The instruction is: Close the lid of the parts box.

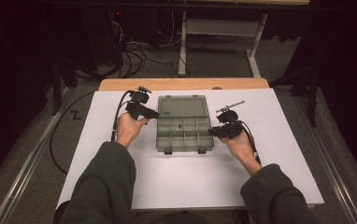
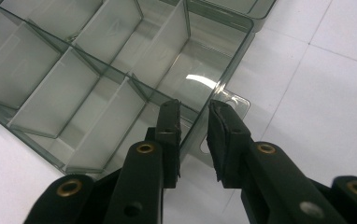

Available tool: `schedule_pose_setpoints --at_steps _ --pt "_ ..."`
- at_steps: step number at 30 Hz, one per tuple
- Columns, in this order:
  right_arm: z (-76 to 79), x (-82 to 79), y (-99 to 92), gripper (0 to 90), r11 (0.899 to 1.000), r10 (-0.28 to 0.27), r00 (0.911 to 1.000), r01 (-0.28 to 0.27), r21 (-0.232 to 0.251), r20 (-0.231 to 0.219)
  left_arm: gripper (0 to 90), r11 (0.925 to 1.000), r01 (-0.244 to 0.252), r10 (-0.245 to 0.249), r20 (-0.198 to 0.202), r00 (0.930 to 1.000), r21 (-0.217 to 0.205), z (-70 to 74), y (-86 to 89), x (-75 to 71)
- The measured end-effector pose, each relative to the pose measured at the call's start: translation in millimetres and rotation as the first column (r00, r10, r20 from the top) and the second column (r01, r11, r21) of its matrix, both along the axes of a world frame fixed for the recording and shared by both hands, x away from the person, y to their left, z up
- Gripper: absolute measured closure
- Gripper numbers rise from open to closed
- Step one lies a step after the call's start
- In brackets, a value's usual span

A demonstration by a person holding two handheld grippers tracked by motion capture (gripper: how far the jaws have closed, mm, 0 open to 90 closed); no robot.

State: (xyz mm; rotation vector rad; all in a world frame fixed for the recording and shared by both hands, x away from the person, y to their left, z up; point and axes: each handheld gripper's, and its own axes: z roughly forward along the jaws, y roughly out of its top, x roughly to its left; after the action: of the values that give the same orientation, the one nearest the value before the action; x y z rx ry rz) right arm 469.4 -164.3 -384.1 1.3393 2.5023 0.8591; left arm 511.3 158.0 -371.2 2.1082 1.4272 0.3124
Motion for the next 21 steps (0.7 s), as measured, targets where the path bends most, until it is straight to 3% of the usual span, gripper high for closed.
schedule_pose_setpoints --at_steps 5,10,21 --pt "0.2 1.1 0.6 75.9 1.000 -0.005 1.0000 0.005 -0.002 -0.004 40.0 0.9999 0.010 -0.010 0.001 1.0000 0.005 1.9 -2.0 1.9" --pt "2.7 4.7 4.5 75.5 0.999 -0.008 0.9997 0.007 -0.033 -0.023 40.0 0.9998 0.017 -0.017 0.008 0.9998 0.007 3.4 -4.7 3.6" --pt "2.8 8.9 5.6 74.7 0.999 -0.027 0.9986 0.026 -0.035 -0.046 40.6 0.9995 0.031 -0.031 0.016 0.9994 0.010 4.0 -9.5 8.2"
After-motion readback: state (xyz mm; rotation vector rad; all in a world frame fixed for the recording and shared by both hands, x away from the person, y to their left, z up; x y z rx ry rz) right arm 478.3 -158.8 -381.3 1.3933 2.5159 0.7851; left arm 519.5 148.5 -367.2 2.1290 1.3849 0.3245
